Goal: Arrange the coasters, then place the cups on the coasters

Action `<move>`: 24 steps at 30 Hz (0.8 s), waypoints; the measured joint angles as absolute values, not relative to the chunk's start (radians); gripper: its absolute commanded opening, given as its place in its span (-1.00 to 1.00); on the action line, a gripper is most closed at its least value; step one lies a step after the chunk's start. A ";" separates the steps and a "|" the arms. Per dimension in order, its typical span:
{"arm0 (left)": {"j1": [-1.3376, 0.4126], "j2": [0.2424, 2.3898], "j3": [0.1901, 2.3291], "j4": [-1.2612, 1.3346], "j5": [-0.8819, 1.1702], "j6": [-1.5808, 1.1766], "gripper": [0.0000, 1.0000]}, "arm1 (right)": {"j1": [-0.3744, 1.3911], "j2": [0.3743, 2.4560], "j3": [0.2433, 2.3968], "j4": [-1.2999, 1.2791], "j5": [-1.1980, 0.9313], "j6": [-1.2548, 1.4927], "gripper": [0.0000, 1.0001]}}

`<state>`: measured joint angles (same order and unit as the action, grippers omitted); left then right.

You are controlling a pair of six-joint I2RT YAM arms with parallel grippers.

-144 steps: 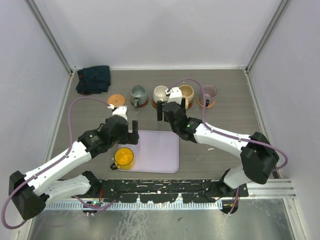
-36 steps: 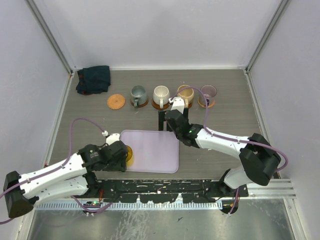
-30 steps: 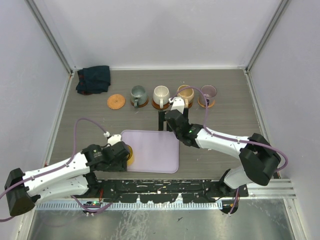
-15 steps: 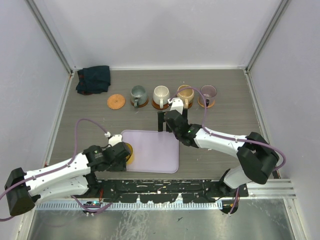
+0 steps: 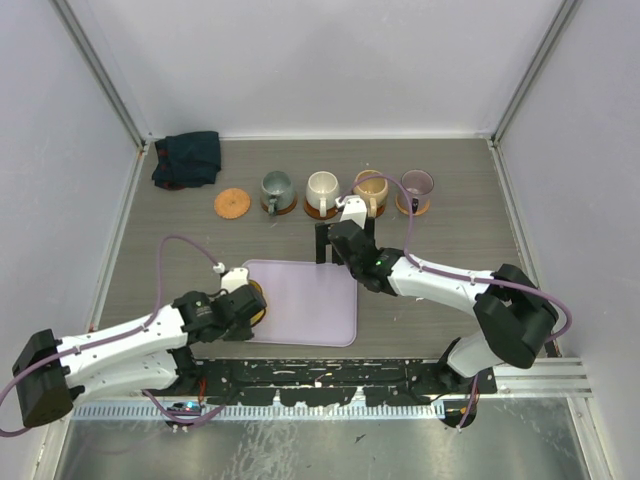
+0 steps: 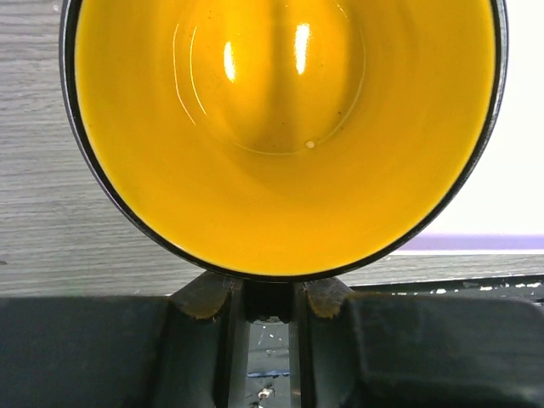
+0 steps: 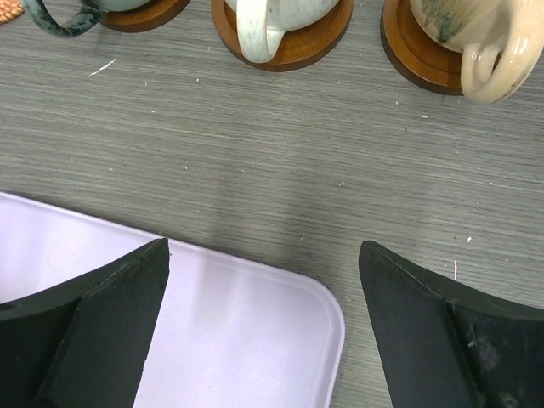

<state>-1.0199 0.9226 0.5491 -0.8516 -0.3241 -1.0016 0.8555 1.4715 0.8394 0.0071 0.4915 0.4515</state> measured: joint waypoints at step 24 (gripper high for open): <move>-1.022 0.898 0.730 -0.902 -0.540 -0.859 -1.00 | 0.855 1.652 0.868 0.098 0.426 0.415 0.71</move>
<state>-1.0218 0.8982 0.7296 -0.9020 -0.5400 -0.8589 0.8555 1.6516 0.8680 0.0982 0.4255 0.4149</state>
